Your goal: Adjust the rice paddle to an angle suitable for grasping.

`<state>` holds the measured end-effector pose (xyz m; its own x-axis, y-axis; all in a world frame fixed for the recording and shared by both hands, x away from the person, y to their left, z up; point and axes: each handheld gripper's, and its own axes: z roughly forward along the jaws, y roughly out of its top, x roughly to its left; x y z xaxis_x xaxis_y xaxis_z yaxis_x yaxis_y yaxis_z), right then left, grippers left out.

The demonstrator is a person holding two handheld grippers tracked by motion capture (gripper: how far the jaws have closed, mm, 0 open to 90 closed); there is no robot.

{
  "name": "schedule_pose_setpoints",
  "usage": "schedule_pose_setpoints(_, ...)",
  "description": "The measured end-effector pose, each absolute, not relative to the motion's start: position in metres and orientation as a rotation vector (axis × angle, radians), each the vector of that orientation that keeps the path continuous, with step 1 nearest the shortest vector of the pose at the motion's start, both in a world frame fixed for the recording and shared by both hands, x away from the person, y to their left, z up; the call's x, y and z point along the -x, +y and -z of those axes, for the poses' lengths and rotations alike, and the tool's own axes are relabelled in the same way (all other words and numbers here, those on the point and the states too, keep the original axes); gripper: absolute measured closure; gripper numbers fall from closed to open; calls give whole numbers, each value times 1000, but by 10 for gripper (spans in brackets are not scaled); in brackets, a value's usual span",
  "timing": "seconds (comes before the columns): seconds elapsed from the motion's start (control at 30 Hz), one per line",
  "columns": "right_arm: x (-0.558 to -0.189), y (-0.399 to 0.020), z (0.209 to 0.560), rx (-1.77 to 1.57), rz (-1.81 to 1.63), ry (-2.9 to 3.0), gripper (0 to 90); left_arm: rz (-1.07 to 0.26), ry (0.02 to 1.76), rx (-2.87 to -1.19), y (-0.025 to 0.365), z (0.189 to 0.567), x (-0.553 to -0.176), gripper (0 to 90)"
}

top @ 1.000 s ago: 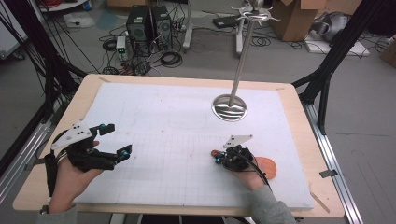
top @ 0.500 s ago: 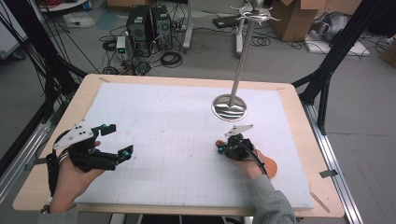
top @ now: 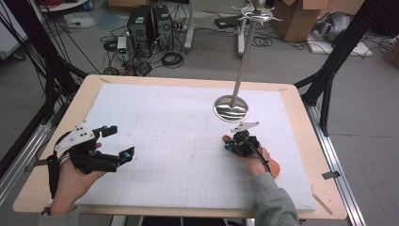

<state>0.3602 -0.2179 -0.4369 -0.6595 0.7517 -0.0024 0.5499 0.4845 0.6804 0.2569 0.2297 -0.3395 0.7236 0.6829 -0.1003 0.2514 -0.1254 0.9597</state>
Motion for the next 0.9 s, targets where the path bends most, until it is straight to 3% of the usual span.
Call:
schedule_pose_setpoints(0.77,-358,-246,419,-1092,-1027,2401,891,-429,754,-1713,227,343,-259,19)
schedule_pose_setpoints(0.9,-354,-255,417,-1068,-1040,2421,815,-430,752,-1714,225,343,-259,19)
